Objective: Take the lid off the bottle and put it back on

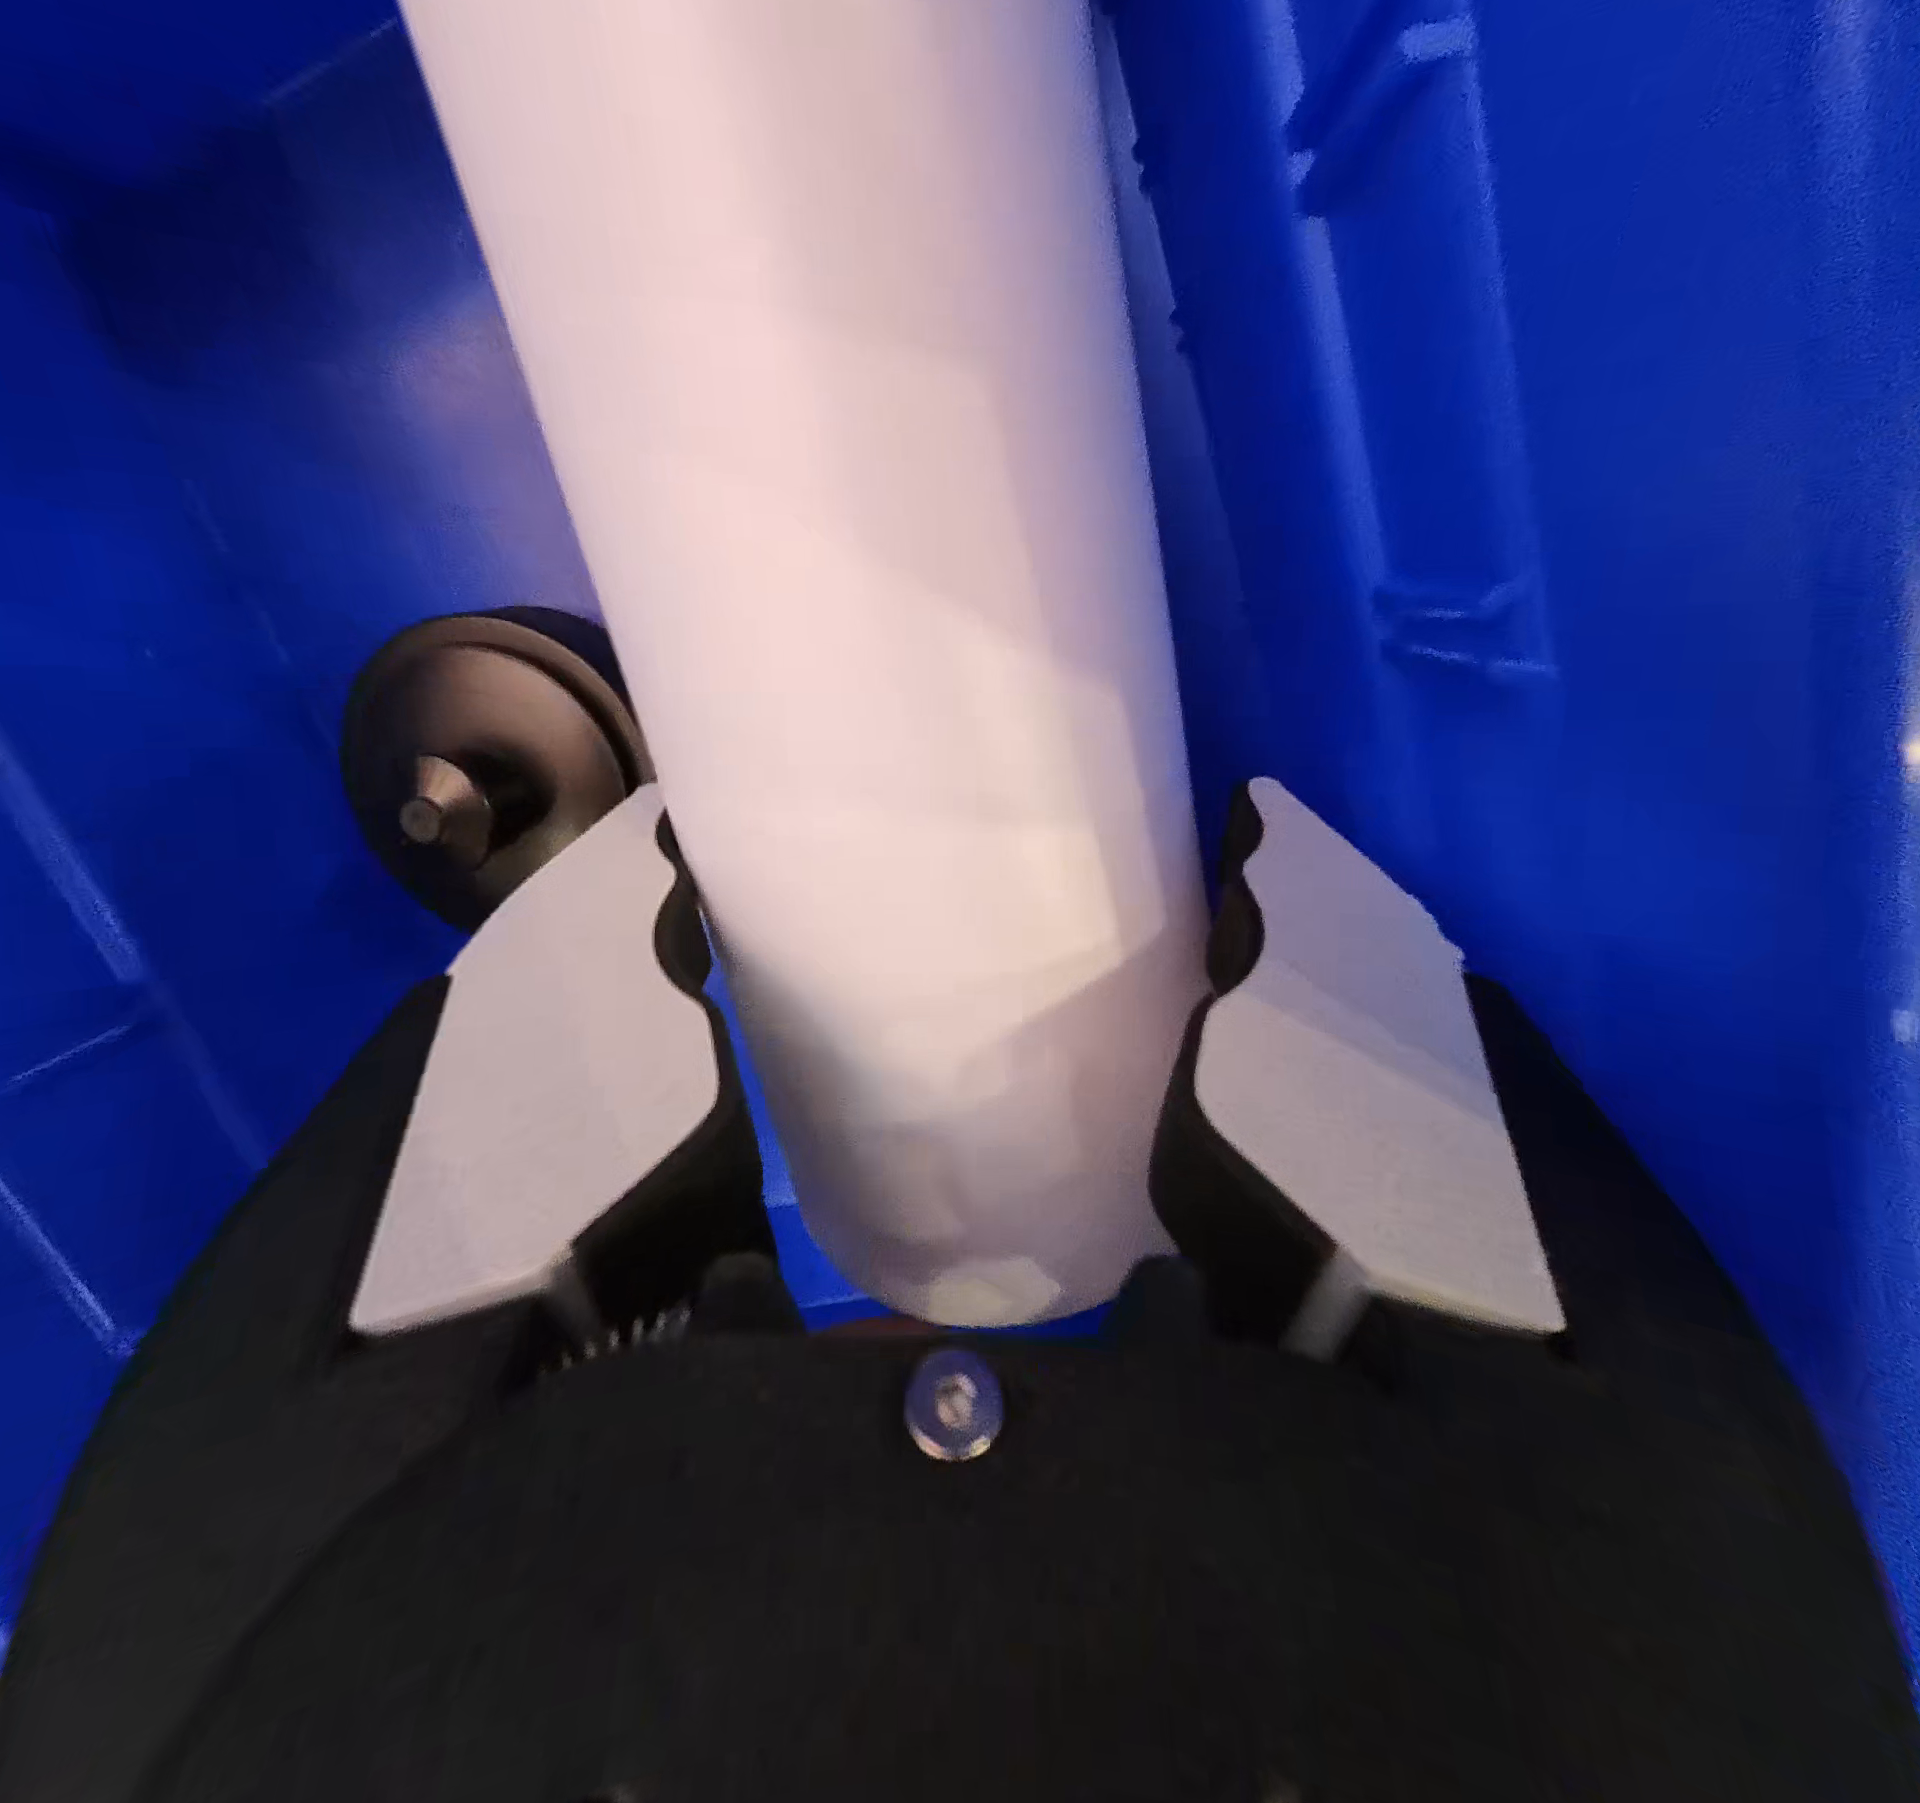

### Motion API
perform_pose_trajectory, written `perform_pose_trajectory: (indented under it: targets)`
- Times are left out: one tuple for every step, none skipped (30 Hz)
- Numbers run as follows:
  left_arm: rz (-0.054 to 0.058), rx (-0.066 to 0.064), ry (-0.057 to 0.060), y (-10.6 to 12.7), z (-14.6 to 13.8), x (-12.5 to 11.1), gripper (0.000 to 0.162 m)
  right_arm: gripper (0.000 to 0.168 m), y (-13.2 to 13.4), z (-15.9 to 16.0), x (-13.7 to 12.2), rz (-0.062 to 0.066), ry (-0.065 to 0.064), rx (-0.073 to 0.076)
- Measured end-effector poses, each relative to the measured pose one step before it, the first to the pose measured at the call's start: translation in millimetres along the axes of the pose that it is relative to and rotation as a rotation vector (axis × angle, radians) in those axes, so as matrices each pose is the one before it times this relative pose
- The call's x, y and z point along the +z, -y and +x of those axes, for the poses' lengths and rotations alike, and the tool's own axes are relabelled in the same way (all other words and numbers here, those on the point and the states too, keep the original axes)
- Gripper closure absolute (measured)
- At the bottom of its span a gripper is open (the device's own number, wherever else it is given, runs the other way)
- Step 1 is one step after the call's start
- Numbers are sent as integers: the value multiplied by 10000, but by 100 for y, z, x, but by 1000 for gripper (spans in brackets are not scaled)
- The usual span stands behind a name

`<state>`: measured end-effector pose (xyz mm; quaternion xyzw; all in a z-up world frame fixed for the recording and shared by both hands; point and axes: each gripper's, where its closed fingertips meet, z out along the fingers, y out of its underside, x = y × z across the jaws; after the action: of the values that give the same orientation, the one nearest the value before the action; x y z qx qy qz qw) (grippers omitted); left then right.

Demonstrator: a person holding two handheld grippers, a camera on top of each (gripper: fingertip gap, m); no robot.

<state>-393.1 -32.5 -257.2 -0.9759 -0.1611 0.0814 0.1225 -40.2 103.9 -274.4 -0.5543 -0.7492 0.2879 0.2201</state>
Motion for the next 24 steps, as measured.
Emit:
perform_pose_trajectory:
  targets:
    - [191, 13, -14, 46, -15, -34, 68, 53, 0, 0, 0, 0, 0, 0]
    - [132, -21, 68, -113, -149, -140, 70, 53, -7, -3, -6, 0, 0, 0]
    - [170, 10, 175, -106, -294, -305, 74, 53, -1, 0, 0, 0, 0, 0]
    - [241, 62, 300, -83, -545, -519, 76, 53, 6, 0, -8, 0, 0, -1]
    - [246, -133, 176, -148, -485, -700, 76, 53, -8, -8, -7, -1, 4, 0]
    - [377, -213, 0, -51, -268, -866, 76, 53, -3, 3, -2, -1, 6, -1]
    - [683, -146, -123, 333, -44, -1014, 76, 53, -13, -15, -11, -1, 5, -9]
    - [449, -272, -81, 62, -124, -952, 76, 53, 2, -14, -12, 0, 7, -10]
    - [240, -116, 160, -184, -403, -832, 76, 53, -5, -24, -7, 3, 6, -12]
    - [216, 13, 183, -213, -369, -724, 76, 53, 1, -5, 0, 1, 7, -5]
    - [319, -36, -2, -104, -96, -729, 76, 53, -9, -11, -7, -1, 9, -5]
    - [311, -167, -65, -113, -43, -824, 76, 53, -16, -16, -14, -1, 14, -11]
    - [370, -95, 12, -48, -114, -1004, 76, 53, -17, -7, -15, 0, 9, -2]
    - [583, 84, -98, 234, 177, -1210, 76, 53, -18, -6, -15, -3, 2, -4]
    - [794, 104, -310, 536, 665, -1382, 76, 53, -26, -5, -39, 2, -2, -9]
    - [589, -258, -239, 395, 628, -1343, 76, 52, 32, 11, -60, 45, -12, -1]
    - [522, -135, -230, 344, 823, -1253, 76, 51, 172, 12, -146, 147, -5, 18]
    - [684, 146, -396, 581, 1394, -1182, 76, 51, 361, -21, -267, 281, 34, 68]
    - [822, 255, -541, 835, 1904, -1066, 76, 50, 716, -232, -420, 485, 196, 149]
    - [704, 120, -593, 737, 2174, -755, 76, 51, 1082, -413, -548, 663, 321, 261]
    - [530, 121, -617, 525, 2354, -388, 76, 52, 1317, -538, -626, 708, 369, 303]
    - [529, 290, -616, 449, 2544, -53, 76, 52, 1521, -654, -650, 714, 330, 210]
    - [502, 284, -707, 386, 2722, 264, 76, 52, 1673, -747, -607, 721, 281, 116]
    - [362, 247, -676, 273, 2591, 554, 76, 52, 1771, -958, -493, 713, 342, 62]
